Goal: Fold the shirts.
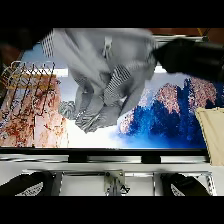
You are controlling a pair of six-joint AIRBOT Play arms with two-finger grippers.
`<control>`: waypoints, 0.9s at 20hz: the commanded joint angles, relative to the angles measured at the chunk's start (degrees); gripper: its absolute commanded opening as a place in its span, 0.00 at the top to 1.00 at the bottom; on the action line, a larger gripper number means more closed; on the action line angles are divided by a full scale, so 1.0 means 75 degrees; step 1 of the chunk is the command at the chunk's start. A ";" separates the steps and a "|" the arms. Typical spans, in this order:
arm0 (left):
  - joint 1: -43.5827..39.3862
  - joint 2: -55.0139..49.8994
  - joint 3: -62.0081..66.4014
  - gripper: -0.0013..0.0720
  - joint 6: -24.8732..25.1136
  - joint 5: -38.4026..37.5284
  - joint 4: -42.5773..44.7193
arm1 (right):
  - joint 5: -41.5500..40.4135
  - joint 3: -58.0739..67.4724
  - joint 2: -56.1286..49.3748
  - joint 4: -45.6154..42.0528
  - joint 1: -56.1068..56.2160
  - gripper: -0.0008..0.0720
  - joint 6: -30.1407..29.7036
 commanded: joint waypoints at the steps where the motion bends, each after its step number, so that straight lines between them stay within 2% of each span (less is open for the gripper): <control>1: 0.0012 0.0061 -0.0306 0.90 -0.0122 -0.1982 0.2127 | 0.2838 -0.0003 -0.0064 -0.1233 -0.0012 0.87 0.0122; 3: 0.0006 0.0032 -0.0545 0.90 -0.0300 -0.1897 0.2215 | 0.3255 -0.0009 -0.0388 -0.1405 -0.0009 0.87 0.0586; 4: -0.0012 -0.0044 -0.0749 0.90 -0.0562 -0.1580 0.1655 | 0.3258 -0.0009 -0.0641 -0.1250 0.0070 0.87 0.0816; 6: -0.0160 -0.0367 -0.1329 0.90 -0.0667 -0.0717 0.0382 | 0.3337 -0.0009 -0.1306 -0.1145 0.0458 0.87 0.1023; 7: -0.0280 -0.0592 -0.1647 0.90 -0.0667 -0.0315 0.0245 | 0.3558 -0.0009 -0.1670 -0.1160 0.0708 0.87 0.0985; 11: -0.0259 -0.1658 -0.2538 0.90 -0.0667 -0.0189 0.0344 | 0.4820 -0.0009 -0.2862 -0.2122 0.1457 0.87 0.0912; 16: -0.0061 -0.2366 -0.2850 0.89 -0.0644 -0.0093 0.0341 | 0.4310 -0.0009 -0.3150 -0.2702 0.1577 0.87 0.0988; 17: 0.0017 -0.2337 -0.2827 0.82 -0.0595 -0.0052 0.0341 | 0.4240 -0.0009 -0.3144 -0.2696 0.1577 0.87 0.1142; 18: 0.0111 -0.2291 -0.2806 0.71 -0.0577 -0.0038 0.0347 | 0.4214 -0.0009 -0.3147 -0.2693 0.1577 0.87 0.1215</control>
